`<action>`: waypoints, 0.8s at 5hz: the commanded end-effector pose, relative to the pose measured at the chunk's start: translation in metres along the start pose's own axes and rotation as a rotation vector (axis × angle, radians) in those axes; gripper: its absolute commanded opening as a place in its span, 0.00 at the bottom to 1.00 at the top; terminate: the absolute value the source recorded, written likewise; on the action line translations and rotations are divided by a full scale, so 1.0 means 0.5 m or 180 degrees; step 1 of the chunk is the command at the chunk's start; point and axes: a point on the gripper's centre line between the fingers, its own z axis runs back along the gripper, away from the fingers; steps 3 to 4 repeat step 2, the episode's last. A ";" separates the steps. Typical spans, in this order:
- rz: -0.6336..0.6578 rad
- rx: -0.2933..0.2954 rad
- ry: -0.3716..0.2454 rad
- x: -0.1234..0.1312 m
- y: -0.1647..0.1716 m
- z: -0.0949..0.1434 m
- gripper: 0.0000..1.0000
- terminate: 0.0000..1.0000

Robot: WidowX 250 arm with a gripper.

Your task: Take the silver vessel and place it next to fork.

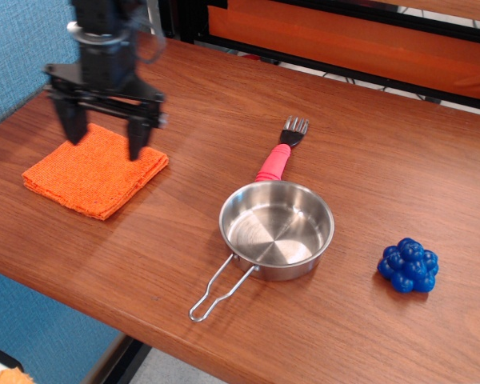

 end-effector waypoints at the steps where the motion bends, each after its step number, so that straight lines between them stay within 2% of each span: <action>1: 0.0240 0.0044 -0.0135 -0.026 0.050 0.022 1.00 0.00; 2: 0.0240 0.0044 -0.0135 -0.026 0.050 0.022 1.00 1.00; 4: 0.0240 0.0044 -0.0135 -0.026 0.050 0.022 1.00 1.00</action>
